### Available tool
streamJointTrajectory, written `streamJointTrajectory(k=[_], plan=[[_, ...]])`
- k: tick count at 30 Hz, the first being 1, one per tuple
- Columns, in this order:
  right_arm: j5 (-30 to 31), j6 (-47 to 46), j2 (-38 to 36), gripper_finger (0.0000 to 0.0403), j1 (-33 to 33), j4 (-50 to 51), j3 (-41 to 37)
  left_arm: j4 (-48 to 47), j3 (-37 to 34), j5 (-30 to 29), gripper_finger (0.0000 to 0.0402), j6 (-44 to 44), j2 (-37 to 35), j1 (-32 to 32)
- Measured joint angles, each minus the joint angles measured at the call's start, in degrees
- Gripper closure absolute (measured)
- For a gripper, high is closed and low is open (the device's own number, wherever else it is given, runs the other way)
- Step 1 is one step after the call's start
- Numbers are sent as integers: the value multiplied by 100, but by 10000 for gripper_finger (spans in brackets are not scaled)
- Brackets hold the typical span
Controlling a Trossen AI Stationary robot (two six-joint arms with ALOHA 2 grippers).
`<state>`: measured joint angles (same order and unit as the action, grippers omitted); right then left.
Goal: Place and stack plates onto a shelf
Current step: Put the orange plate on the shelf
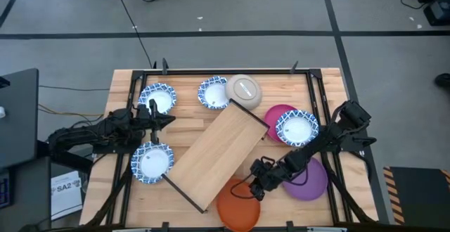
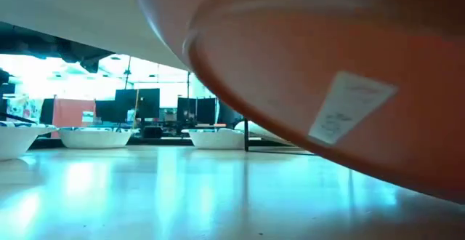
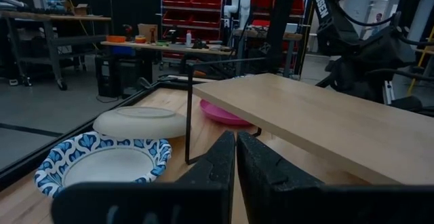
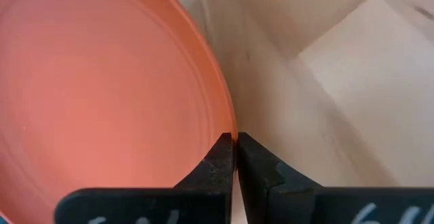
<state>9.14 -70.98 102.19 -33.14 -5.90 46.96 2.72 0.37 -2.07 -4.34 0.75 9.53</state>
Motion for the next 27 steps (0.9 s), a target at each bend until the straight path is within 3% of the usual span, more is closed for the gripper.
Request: streamJointTrajectory(k=[14, 21, 27], plan=[[-495, 20, -270, 389, 17, 167, 0, 0, 1, 0, 379, 0, -1, 1], [-676, 20, -1051, 389, 23, 1049, 0, 2, 1, -1, 379, 2, -2, 1], [-1191, 17, -1944, 389, 23, 1877, 0, 2, 1, -1, 379, 2, 0, 1]])
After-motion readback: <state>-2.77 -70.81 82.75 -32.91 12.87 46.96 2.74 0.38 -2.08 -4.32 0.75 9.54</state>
